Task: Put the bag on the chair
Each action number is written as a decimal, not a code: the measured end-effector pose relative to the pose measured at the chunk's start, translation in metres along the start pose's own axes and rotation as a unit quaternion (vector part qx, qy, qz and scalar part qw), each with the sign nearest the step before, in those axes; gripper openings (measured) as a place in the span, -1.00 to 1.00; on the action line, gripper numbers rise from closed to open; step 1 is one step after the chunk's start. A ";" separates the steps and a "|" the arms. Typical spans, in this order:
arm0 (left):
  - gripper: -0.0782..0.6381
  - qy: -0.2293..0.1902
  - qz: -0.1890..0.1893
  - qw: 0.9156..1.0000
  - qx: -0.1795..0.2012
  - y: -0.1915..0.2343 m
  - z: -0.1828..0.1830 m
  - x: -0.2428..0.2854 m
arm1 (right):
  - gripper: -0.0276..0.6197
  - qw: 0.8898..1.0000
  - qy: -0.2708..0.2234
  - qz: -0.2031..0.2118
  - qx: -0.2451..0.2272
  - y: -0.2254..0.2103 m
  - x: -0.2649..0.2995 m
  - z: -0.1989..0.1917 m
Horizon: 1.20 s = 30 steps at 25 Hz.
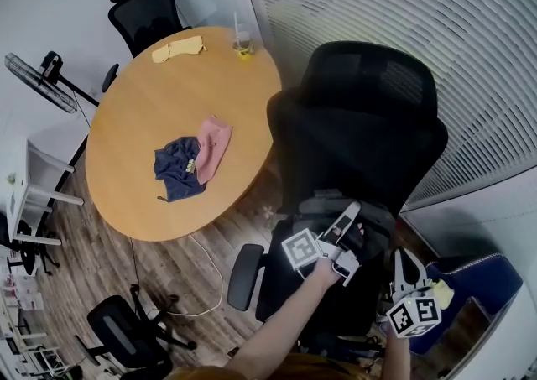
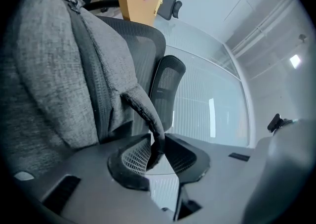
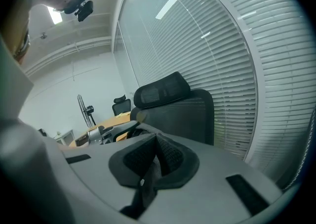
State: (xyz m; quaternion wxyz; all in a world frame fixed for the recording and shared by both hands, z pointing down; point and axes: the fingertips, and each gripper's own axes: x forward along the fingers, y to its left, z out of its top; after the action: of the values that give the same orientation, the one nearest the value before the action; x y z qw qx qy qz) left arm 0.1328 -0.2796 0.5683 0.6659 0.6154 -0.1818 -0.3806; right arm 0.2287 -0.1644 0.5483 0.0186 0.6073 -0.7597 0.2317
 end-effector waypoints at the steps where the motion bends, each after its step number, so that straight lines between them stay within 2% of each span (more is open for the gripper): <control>1: -0.55 0.003 0.003 1.000 0.002 0.000 -0.002 -0.001 | -0.88 1.000 -0.002 0.000 -0.001 0.002 0.000 0.001; 8: -0.52 0.021 0.029 0.999 0.028 0.002 -0.006 -0.014 | -0.88 1.000 -0.012 -0.004 -0.016 0.011 -0.004 0.010; 14: -0.58 0.058 0.040 0.996 0.062 0.001 -0.013 -0.017 | -0.88 0.999 -0.025 -0.014 -0.032 0.018 -0.004 0.022; 18: -0.69 0.103 0.101 0.981 0.127 0.010 -0.017 -0.027 | -0.88 0.998 -0.031 -0.021 -0.041 0.023 -0.006 0.032; 21: -0.72 0.130 0.112 0.968 0.181 0.001 -0.022 -0.026 | -0.88 0.998 -0.039 -0.027 -0.044 0.025 -0.006 0.039; 24: -0.72 0.144 0.114 0.952 0.244 -0.015 -0.023 -0.025 | -0.88 0.997 -0.044 -0.029 -0.052 0.032 -0.007 0.048; 25: -0.72 0.149 0.117 0.944 0.272 -0.020 -0.023 -0.025 | -0.88 0.997 -0.046 -0.030 -0.053 0.035 -0.008 0.051; 26: -0.72 0.159 0.124 0.930 0.307 -0.025 -0.024 -0.025 | -0.88 0.997 -0.049 -0.030 -0.053 0.037 -0.008 0.054; 28: -0.72 0.186 0.136 0.892 0.390 -0.036 -0.030 -0.026 | -0.88 0.997 -0.059 -0.028 -0.048 0.042 -0.011 0.060; 29: -0.72 0.194 0.136 0.875 0.422 -0.043 -0.034 -0.026 | -0.88 0.997 -0.063 -0.026 -0.046 0.045 -0.013 0.063; 30: -0.72 0.196 0.133 0.864 0.443 -0.049 -0.036 -0.026 | -0.88 0.996 -0.065 -0.025 -0.046 0.049 -0.015 0.065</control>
State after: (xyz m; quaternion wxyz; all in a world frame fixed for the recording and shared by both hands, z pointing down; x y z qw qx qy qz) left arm 0.1276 -0.2335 0.5206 0.3891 0.8776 -0.2773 -0.0388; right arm 0.2036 -0.1679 0.4694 0.0028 0.6384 -0.7539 0.1555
